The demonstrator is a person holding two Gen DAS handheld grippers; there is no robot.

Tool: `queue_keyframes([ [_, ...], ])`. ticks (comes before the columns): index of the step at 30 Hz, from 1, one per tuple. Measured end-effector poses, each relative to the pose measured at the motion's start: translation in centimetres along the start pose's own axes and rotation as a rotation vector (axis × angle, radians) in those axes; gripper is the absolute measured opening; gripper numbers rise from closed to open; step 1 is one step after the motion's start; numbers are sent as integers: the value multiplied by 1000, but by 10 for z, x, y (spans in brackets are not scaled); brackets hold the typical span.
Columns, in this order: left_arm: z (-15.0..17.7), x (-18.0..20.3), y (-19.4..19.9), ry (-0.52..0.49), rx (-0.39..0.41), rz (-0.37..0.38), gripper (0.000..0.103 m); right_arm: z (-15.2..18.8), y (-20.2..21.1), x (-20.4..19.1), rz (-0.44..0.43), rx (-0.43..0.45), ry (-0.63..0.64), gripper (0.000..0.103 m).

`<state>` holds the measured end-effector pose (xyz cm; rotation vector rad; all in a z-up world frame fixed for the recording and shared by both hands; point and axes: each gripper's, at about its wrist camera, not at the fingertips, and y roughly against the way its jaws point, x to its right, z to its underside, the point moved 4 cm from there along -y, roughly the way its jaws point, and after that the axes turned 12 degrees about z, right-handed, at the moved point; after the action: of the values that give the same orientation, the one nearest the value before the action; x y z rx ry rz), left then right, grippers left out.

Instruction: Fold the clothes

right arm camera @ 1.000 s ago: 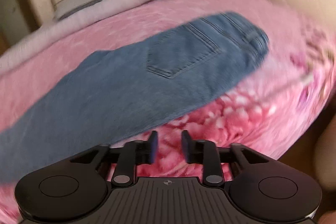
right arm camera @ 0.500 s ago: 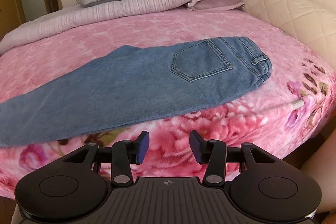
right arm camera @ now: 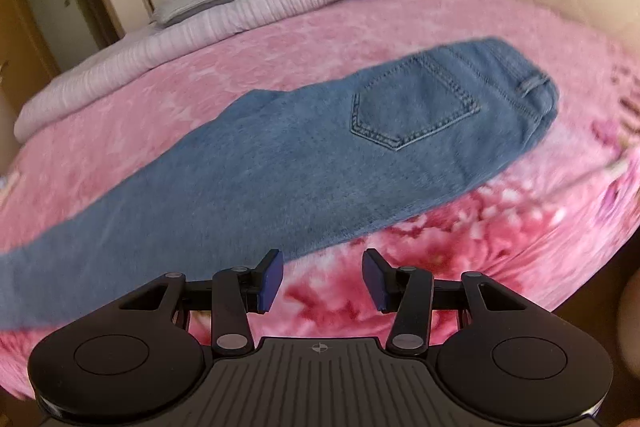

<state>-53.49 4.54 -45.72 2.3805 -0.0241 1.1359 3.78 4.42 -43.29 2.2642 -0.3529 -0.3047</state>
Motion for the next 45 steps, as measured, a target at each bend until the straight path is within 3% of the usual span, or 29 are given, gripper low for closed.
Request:
queue_keyframes([
  [4,-22,-42,-16,154,78,-27,31,-9,-23,-1,21,-27,-66,48],
  [8,-28,-67,-26,287,115,-5,31,-14,-41,-8,35,-50,-84,48],
  [16,-28,-72,-39,309,144,3,32,-11,-62,-17,60,-75,-59,48],
  [20,-18,-82,-37,411,249,66,31,-9,-64,-15,52,-77,-60,48],
  [22,-8,-91,-34,506,330,112,28,-8,-64,-12,44,-75,-68,48],
  [24,-1,-93,-33,531,379,101,11,-8,-65,-10,36,-74,-75,48],
  [29,-14,-55,-38,247,354,7,7,-13,-61,0,11,-51,-98,48],
  [33,-26,9,-34,-30,323,18,5,-20,-57,23,42,-9,-121,48],
  [36,-18,84,-39,-310,266,88,4,-28,-55,44,57,19,-152,48],
  [39,20,167,-58,-559,184,215,4,-38,-56,62,62,40,-193,48],
  [43,103,248,-91,-730,-2,441,5,-49,-57,77,52,63,-229,48],
  [45,155,264,-122,-770,-153,496,10,-51,-59,81,43,61,-243,48],
])
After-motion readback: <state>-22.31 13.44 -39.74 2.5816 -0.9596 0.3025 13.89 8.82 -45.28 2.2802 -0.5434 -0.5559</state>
